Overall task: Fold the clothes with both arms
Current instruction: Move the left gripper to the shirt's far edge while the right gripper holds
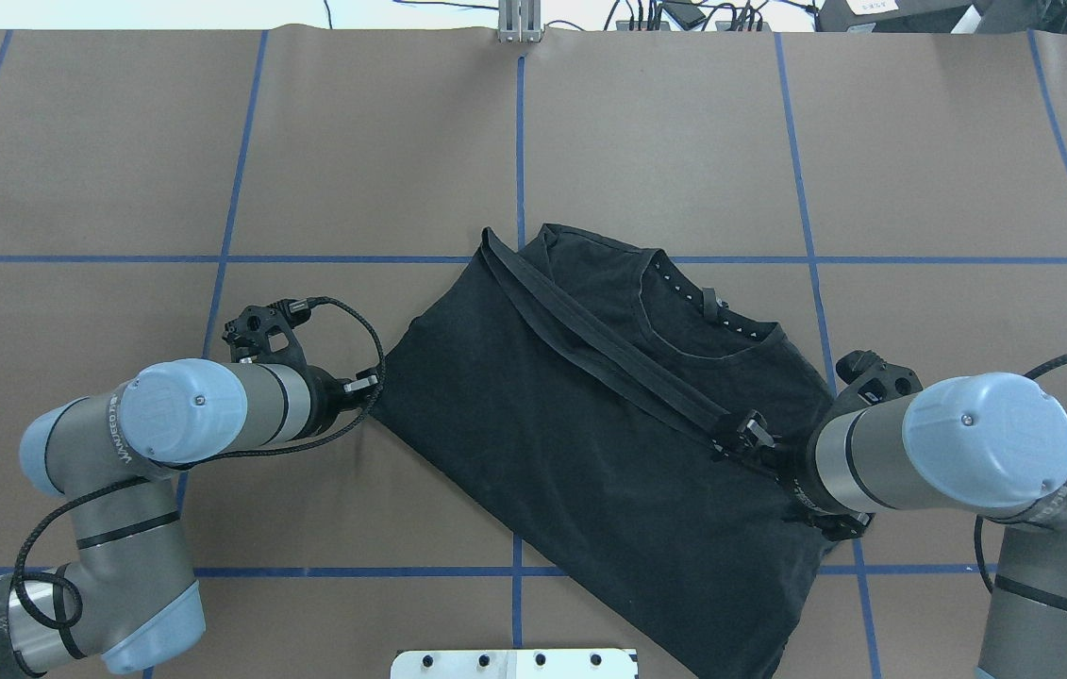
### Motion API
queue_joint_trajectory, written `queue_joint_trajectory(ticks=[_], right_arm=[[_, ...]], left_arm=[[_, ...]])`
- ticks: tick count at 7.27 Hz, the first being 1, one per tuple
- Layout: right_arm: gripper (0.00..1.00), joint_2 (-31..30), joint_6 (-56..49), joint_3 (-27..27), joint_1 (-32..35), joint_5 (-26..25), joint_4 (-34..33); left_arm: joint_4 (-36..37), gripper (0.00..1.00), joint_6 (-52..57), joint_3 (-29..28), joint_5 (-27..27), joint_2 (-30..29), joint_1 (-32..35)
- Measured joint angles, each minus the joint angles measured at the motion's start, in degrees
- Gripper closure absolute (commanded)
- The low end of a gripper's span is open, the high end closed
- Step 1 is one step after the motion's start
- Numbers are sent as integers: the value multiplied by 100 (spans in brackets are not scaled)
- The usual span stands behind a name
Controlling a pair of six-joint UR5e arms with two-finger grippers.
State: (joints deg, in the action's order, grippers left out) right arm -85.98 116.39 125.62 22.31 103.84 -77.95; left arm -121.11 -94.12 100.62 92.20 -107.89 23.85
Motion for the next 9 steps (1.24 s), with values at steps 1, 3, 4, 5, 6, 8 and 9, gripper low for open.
queue_joint_trajectory(ticks=[1, 3, 4, 5, 6, 8, 9], right_arm=[[0, 2, 2, -2, 5, 8, -1], [0, 3, 4, 11, 10, 11, -1], [0, 3, 6, 18, 10, 8, -1], [0, 3, 9, 19, 13, -3, -1], [0, 8, 10, 18, 40, -26, -1], [0, 32, 7, 19, 174, -28, 0], [0, 56, 9, 22, 207, -34, 4]], left_arm=[[2, 100, -10, 31, 0, -5, 4], [9, 100, -10, 50, -4, -37, 93], [1, 100, 153, -50, -8, -106, 274], [-19, 100, 515, -284, -2, -349, 595], [-51, 100, 844, -682, 8, -725, 949], [-506, 100, 1358, -2256, 21, -1863, 1663], [-1080, 100, 1483, -3255, 20, -2423, 1886]])
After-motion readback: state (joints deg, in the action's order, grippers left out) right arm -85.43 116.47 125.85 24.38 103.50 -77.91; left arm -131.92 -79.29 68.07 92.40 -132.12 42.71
